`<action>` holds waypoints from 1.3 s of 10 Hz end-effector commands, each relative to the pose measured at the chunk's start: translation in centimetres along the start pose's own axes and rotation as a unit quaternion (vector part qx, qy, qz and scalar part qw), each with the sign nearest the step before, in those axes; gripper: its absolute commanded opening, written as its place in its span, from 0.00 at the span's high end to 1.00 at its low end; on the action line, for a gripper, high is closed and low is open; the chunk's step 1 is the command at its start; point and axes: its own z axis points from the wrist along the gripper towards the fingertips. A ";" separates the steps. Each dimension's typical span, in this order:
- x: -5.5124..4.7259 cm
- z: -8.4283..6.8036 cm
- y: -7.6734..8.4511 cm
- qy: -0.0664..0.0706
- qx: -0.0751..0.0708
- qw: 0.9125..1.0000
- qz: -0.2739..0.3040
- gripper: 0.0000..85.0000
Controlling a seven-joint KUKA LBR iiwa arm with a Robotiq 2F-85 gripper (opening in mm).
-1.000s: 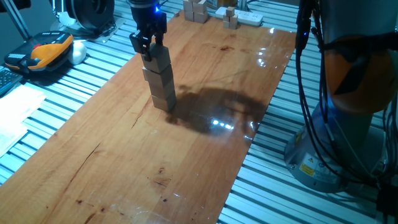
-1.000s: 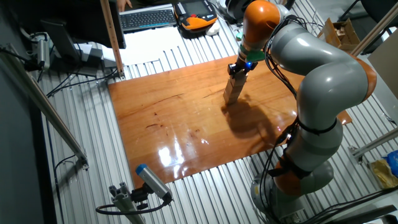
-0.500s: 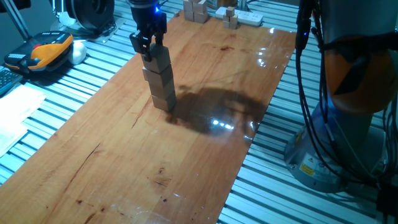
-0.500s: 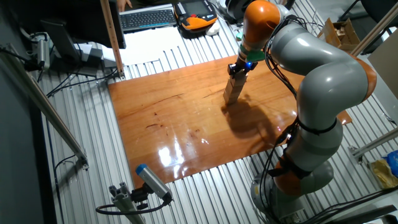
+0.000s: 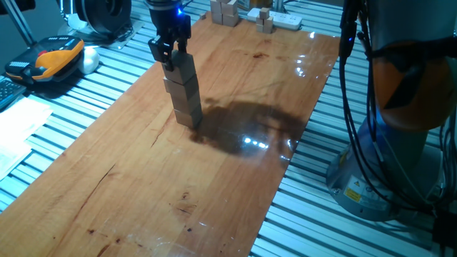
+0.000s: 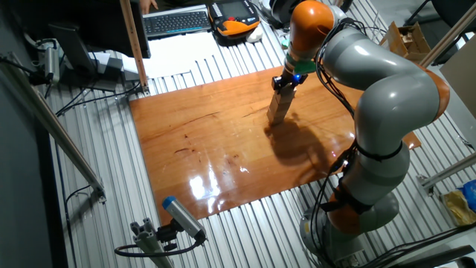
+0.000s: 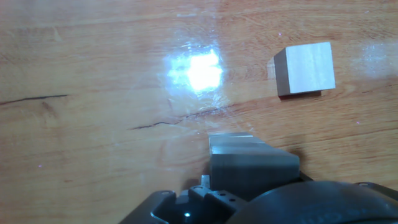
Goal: Stack the blocks in a vertical line of five
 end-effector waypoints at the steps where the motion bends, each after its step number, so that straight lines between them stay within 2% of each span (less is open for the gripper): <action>1: 0.0 0.0 0.0 0.000 0.000 1.000 0.000 1.00; 13: 0.1 0.1 0.1 -0.004 0.008 1.000 -0.007 1.00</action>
